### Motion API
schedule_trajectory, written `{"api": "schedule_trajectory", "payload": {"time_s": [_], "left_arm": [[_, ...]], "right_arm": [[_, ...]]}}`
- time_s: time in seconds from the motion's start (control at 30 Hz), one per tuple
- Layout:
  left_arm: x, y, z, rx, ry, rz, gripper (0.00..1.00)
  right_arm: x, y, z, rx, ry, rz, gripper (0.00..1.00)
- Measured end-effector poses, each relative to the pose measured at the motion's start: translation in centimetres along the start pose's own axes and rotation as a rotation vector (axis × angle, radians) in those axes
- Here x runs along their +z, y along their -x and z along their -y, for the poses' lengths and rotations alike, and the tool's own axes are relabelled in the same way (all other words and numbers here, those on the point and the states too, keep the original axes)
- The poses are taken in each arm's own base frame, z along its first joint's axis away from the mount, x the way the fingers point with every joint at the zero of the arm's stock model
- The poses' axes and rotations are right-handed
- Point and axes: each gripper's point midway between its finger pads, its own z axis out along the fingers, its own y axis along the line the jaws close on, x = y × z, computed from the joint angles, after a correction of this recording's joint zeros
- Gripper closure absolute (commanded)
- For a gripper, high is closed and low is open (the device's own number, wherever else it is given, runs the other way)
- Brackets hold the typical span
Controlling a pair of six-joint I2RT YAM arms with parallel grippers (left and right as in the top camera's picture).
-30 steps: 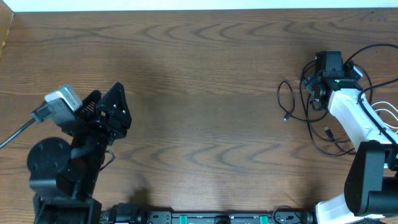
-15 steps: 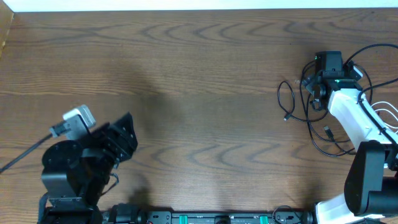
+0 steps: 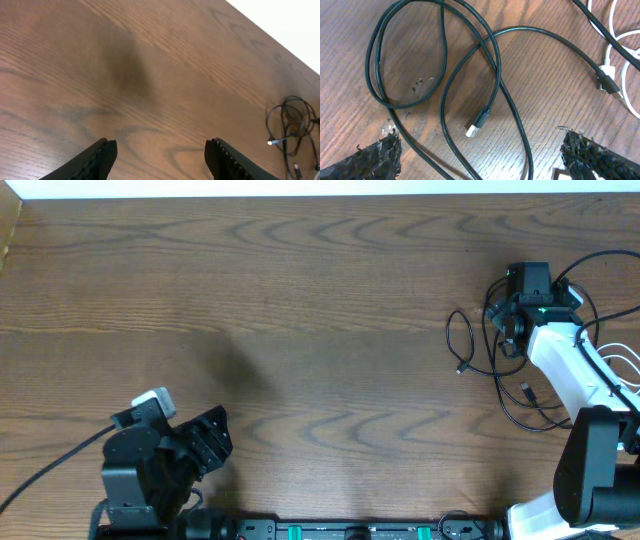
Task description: Untangle cables
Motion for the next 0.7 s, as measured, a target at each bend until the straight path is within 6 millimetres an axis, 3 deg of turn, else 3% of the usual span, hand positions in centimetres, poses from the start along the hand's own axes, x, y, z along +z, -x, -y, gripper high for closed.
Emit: {"api": "schedule_trajectory", "payload": {"time_s": [0.2,0.5,0.7], "left_arm": [[0.6,0.7,0.3,0.023,-0.094,0.158,0.37],[-2.9,6.6,4.2,0.112,-0.37,0.653,0.37],[-3.4,8.1,5.1,0.155,-0.516,0.923,0.37]], "right_arm": [[0.0,0.0,0.0,0.0,0.0,0.0,0.01],[0.0,0.0,0.0,0.0,0.001,-0.001,0.01],[0.0,0.0,0.0,0.0,0.001,-0.002,0.01]]}}
